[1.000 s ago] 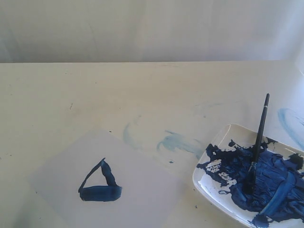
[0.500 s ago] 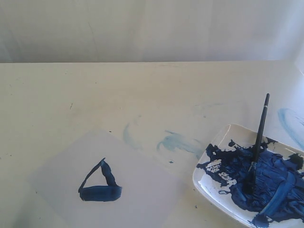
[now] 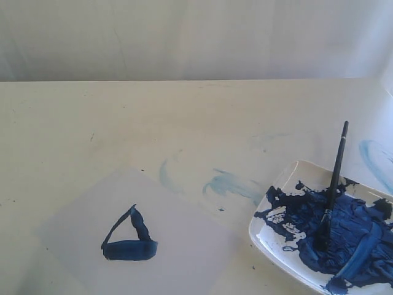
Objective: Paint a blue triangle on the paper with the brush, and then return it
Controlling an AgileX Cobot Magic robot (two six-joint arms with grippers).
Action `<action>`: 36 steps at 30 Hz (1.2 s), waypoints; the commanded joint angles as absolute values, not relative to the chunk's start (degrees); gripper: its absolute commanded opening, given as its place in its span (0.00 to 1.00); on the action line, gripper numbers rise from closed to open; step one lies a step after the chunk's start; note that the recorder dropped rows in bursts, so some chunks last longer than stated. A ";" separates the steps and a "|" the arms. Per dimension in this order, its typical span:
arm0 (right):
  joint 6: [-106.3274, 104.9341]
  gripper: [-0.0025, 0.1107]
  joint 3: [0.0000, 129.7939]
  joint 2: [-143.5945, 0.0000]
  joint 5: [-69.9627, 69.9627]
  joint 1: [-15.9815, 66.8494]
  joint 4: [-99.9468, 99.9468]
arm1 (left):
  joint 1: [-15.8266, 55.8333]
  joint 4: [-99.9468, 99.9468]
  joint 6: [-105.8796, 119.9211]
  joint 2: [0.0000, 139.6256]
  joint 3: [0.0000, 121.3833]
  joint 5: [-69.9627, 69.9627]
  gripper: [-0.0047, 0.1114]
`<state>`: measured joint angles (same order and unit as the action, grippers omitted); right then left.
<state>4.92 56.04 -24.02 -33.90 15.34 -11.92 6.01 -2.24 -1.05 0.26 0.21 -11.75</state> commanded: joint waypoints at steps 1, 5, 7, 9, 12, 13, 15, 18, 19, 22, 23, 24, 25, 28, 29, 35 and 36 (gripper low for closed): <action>4.35 0.02 55.86 -22.07 -33.34 15.33 -12.18 | 4.41 -2.07 -1.55 0.00 0.00 -11.52 0.04; 4.35 0.02 55.86 -22.16 -33.23 15.33 -12.07 | 1.75 -2.07 -1.55 0.00 0.00 -11.52 0.04; 4.35 0.02 55.50 -22.43 -32.81 15.33 -11.32 | 1.26 -2.07 -1.55 0.00 0.00 -11.52 0.04; 4.35 0.02 53.87 -22.07 -31.23 15.04 -9.73 | 1.27 -2.07 -1.55 0.00 0.00 -11.52 0.04; 4.35 0.02 49.11 -20.39 -27.64 13.46 -5.36 | 1.27 -2.07 -1.55 0.00 0.00 -11.52 0.04; 4.35 0.02 46.55 -19.36 -26.22 13.08 -4.08 | 1.27 -2.07 -1.55 0.00 0.00 -11.52 0.04; 4.35 0.02 39.76 -16.17 -23.64 11.89 -4.37 | 1.27 -2.07 -1.55 0.00 0.00 -11.52 0.04; 4.35 0.02 26.82 -10.12 -22.80 11.19 -4.36 | 1.27 -2.07 -1.55 0.00 0.00 -11.52 0.04; 4.35 0.02 24.26 -9.01 -22.80 11.12 -4.36 | 1.27 -2.07 -1.55 0.00 0.00 -11.52 0.04; 4.35 0.02 12.46 -4.24 -22.80 10.72 -4.45 | 1.27 -2.07 -1.43 0.00 0.00 -11.52 0.04; 4.23 0.02 8.76 -2.33 -22.80 10.72 -4.45 | 1.27 -2.07 -1.43 0.00 0.00 -11.52 0.04; 4.07 0.02 6.08 -1.25 -22.92 10.72 -4.45 | 1.27 -2.07 -1.43 0.00 0.00 -11.52 0.04; 3.60 0.02 2.74 0.00 -23.01 10.72 -4.45 | 1.27 -2.07 -1.43 0.00 0.00 -11.52 0.04; 3.43 0.02 0.00 0.00 -18.90 10.47 -5.08 | 1.27 -2.07 -1.34 0.00 0.00 -11.62 0.04; 3.43 0.02 0.00 0.00 -17.43 10.17 -5.34 | 1.27 -2.07 -1.34 0.00 0.00 -11.62 0.04; 3.43 0.02 0.00 0.00 -17.97 10.17 -5.34 | 1.27 -2.07 -1.34 0.00 0.00 -11.62 0.04; 3.43 0.02 0.00 0.00 -17.97 10.17 -5.34 | 1.27 -2.07 -1.34 0.00 0.00 -11.62 0.04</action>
